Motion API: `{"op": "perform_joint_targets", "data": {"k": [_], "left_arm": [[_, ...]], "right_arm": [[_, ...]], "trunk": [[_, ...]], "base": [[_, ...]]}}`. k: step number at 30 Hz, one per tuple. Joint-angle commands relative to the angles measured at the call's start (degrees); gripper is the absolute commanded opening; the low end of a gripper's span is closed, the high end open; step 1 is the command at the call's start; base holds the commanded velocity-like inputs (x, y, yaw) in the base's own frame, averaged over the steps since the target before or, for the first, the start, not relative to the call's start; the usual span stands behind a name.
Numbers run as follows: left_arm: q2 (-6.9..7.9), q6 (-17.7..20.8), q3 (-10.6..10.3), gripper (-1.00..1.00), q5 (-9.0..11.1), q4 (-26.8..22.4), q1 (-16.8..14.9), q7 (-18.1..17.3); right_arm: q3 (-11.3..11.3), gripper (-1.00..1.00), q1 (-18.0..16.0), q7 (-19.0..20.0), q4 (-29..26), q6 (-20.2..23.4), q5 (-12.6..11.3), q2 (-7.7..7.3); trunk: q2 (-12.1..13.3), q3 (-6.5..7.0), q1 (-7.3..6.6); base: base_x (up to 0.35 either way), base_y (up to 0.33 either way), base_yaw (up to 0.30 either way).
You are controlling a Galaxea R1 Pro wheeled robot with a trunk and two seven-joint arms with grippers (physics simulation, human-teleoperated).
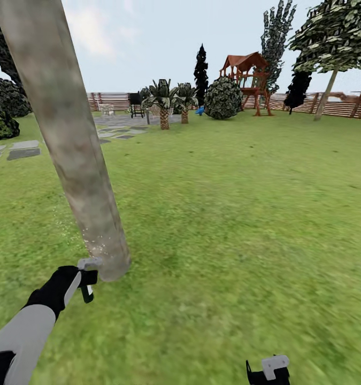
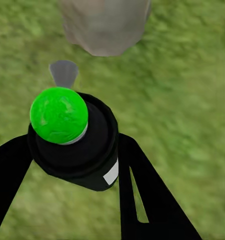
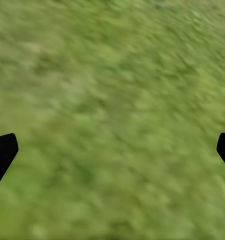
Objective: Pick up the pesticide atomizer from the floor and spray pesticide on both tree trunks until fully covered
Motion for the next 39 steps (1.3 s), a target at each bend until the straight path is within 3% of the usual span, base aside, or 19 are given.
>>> {"op": "perform_joint_targets", "data": {"k": [1, 6, 13, 39], "left_arm": [[0.58, 3.6, 0.2, -1.0, 0.0, -2.5, -0.1, -0.3], [2.16, 9.6, 0.0, -1.0, 0.0, -9.2, 0.2, -0.5], [2.16, 10.7, -0.2, -1.0, -0.1, -14.8, 0.8, -0.5], [2.26, 10.8, -0.2, -1.0, -0.3, -14.4, 0.9, -0.2]], "right_arm": [[-0.2, 1.0, 0.0, -0.4, 0.1, -0.1, 0.6, 0.0], [-0.3, 1.0, 0.0, -0.5, 0.1, -0.1, 0.6, -0.66], [-0.3, 1.0, 0.0, -0.5, 0.1, -0.1, 0.6, -0.77], [-0.3, 1.0, 0.0, -0.5, 0.1, -0.1, 0.6, -0.77]], "trunk": [[0.0, -0.05, -0.01], [0.0, -0.05, -0.01], [0.0, -0.05, -0.01], [0.0, -0.05, -0.01]], "base": [[0.0, 0.0, 0.004], [0.0, 0.0, 0.0], [0.076, -0.051, 0.0], [0.13, -0.226, 0.001]]}}
